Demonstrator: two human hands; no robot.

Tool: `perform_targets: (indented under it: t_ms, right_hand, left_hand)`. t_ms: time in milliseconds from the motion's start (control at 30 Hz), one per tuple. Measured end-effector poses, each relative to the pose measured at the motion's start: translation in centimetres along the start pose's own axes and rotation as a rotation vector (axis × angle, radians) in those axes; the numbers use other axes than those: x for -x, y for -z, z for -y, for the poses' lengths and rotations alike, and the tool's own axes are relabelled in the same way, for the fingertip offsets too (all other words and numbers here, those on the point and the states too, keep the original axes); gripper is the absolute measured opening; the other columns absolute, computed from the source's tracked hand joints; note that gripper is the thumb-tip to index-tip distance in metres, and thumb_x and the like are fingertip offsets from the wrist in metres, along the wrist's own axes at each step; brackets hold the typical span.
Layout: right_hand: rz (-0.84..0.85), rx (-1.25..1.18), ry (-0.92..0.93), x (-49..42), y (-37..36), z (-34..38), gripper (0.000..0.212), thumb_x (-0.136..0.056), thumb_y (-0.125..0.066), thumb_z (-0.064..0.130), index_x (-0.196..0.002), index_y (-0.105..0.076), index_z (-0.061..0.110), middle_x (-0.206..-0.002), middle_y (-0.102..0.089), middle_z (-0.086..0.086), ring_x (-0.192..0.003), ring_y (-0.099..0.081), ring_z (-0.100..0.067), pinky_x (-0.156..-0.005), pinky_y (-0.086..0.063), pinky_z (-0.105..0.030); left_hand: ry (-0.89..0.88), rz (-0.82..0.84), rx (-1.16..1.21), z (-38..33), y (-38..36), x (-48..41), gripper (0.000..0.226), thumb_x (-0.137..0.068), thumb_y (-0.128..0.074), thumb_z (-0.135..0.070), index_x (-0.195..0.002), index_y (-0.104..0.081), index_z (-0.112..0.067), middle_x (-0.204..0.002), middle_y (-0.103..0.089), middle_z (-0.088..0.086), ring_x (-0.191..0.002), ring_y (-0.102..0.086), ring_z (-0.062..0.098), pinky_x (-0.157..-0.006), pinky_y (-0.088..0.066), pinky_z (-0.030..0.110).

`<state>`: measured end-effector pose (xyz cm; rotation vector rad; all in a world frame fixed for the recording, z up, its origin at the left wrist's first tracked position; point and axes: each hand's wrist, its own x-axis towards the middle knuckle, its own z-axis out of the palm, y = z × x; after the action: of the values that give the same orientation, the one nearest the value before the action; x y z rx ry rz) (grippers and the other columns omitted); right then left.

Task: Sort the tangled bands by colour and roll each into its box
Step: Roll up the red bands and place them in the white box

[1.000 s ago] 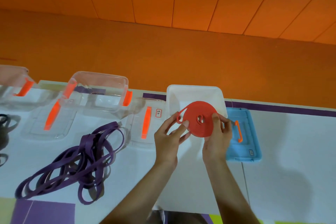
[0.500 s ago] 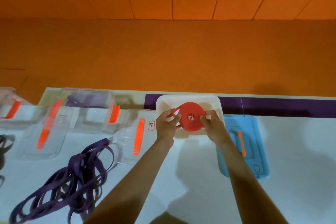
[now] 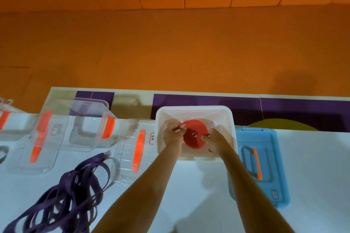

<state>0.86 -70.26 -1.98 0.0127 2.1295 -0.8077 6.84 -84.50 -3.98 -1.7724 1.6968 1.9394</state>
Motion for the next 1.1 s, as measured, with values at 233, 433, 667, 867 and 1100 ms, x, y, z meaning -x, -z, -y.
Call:
perform_targets:
  t_ms: [233,433,667,867,1100]
  right_hand:
    - [0.061,0.006,-0.023,-2.2,-1.0,-0.8,0.038,-0.106,-0.057,0.021,-0.136,-0.053,-0.002,-0.108,-0.061,-0.016,-0.099,-0.06,-0.029,-0.099,-0.053,-0.046]
    - [0.092,0.059,-0.039,-3.0,-1.8,-1.1,0.047,-0.106,-0.059,0.028,-0.143,-0.047,0.0,-0.13,-0.064,-0.025,-0.105,-0.062,-0.031,-0.099,-0.052,-0.042]
    - [0.078,0.107,-0.046,-2.5,-2.2,-1.9,0.053,-0.104,-0.063,0.031,-0.145,-0.046,0.002,-0.131,-0.064,-0.021,-0.117,-0.064,-0.034,-0.107,-0.051,-0.043]
    - [0.014,0.194,-0.029,-1.4,-2.2,-1.8,0.039,-0.108,-0.056,0.03,-0.134,-0.056,0.002,-0.128,-0.068,-0.018,-0.116,-0.065,-0.031,-0.102,-0.048,-0.035]
    - [-0.175,0.217,0.196,3.4,-1.0,-0.8,0.047,-0.105,-0.057,0.03,-0.147,-0.048,0.011,-0.132,-0.061,-0.014,-0.117,-0.063,-0.031,-0.1,-0.05,-0.039]
  left_hand:
    - [-0.041,-0.013,0.033,-0.3,-1.2,-2.3,0.036,-0.085,-0.081,0.005,-0.12,-0.076,-0.001,-0.119,-0.076,0.02,-0.114,-0.071,0.039,-0.105,-0.056,0.052]
    - [-0.071,-0.031,-0.078,0.7,-1.2,-3.5,0.037,-0.084,-0.086,-0.005,-0.12,-0.077,-0.005,-0.122,-0.075,0.017,-0.116,-0.07,0.039,-0.106,-0.055,0.052]
    - [-0.052,0.033,-0.151,0.8,-1.5,-3.4,0.038,-0.084,-0.086,-0.005,-0.121,-0.076,-0.005,-0.123,-0.074,0.019,-0.116,-0.069,0.04,-0.104,-0.057,0.051]
    - [-0.134,0.056,-0.279,0.3,-1.5,-3.0,0.034,-0.086,-0.083,-0.004,-0.12,-0.076,-0.003,-0.12,-0.075,0.018,-0.115,-0.069,0.038,-0.104,-0.056,0.049]
    - [-0.445,0.125,-0.743,-1.6,0.3,1.0,0.032,-0.098,-0.065,-0.01,-0.13,-0.063,-0.009,-0.125,-0.069,0.008,-0.117,-0.066,0.026,-0.101,-0.054,0.037]
